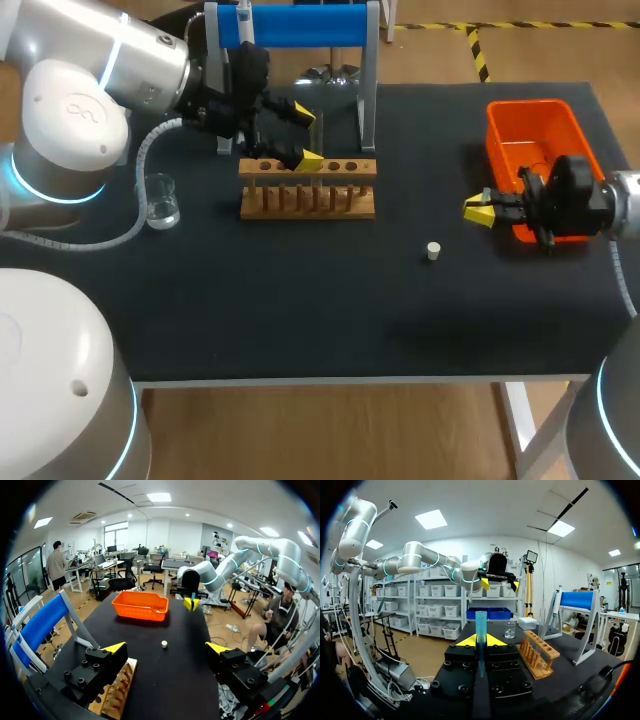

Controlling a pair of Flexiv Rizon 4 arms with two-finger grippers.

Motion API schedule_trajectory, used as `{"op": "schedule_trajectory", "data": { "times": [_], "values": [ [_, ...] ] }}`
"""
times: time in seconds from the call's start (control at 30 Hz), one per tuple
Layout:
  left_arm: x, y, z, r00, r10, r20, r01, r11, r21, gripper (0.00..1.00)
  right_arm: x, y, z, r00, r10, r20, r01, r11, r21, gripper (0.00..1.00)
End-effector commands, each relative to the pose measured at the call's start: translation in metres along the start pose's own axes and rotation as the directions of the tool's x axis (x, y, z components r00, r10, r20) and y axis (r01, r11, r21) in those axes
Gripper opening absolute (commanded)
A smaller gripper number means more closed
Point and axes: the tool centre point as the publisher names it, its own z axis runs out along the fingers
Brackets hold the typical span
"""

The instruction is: Invert the test tube, pick up the pipette, mount the tip to pipette, aspirate from beaker and dispense into the tube, eject the tip, return the pipette, and cap with the stopper.

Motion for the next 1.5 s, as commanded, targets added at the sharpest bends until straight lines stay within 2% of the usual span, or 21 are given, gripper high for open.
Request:
{"op": "schedule_trajectory", "data": {
  "times": [0.03, 0.4, 0.53, 0.8, 0.9, 1.17, 1.27, 1.43, 1.5],
  "values": [
    [0.000, 0.000, 0.000, 1.000, -0.001, -0.001, 0.001, 1.000, -0.002, 1.00, 0.002, 0.001, -0.001, 1.000, -0.001, 0.003, 0.001, 1.000, 0.004, 0.00],
    [0.000, 0.000, 0.000, 1.000, -0.001, -0.001, 0.001, 1.000, -0.002, 1.00, 0.002, 0.001, -0.001, 1.000, -0.001, 0.003, 0.001, 1.000, 0.004, 0.00],
    [-0.012, 0.010, -0.025, 0.992, -0.035, 0.123, 0.027, 0.997, 0.066, 1.00, 0.002, 0.001, -0.001, 1.000, -0.001, 0.003, 0.001, 1.000, 0.004, 0.00],
    [-0.046, 0.025, -0.063, 0.967, -0.073, 0.246, 0.046, 0.992, 0.116, 1.00, 0.002, 0.001, -0.001, 1.000, -0.001, 0.003, 0.001, 1.000, 0.004, 0.00],
    [-0.065, 0.029, -0.079, 0.944, -0.098, 0.314, 0.055, 0.988, 0.145, 1.00, 0.002, 0.001, -0.001, 1.000, -0.001, 0.003, 0.001, 1.000, 0.004, 0.00],
    [-0.109, 0.034, -0.099, 0.873, -0.163, 0.460, 0.089, 0.980, 0.179, 1.00, 0.002, 0.001, -0.001, 1.000, -0.001, 0.003, 0.001, 1.000, 0.004, 0.00],
    [-0.123, 0.037, -0.101, 0.829, -0.194, 0.524, 0.106, 0.976, 0.192, 1.00, 0.002, 0.001, -0.001, 1.000, -0.001, 0.003, 0.001, 1.000, 0.004, 0.00],
    [-0.143, 0.045, -0.108, 0.688, -0.278, 0.670, 0.133, 0.956, 0.260, 1.00, 0.002, 0.001, -0.001, 1.000, -0.001, 0.003, 0.001, 1.000, 0.004, 0.00],
    [-0.149, 0.047, -0.108, 0.648, -0.301, 0.700, 0.132, 0.949, 0.285, 1.00, 0.002, 0.001, -0.001, 1.000, -0.001, 0.003, 0.001, 1.000, 0.004, 0.00]
  ]
}}
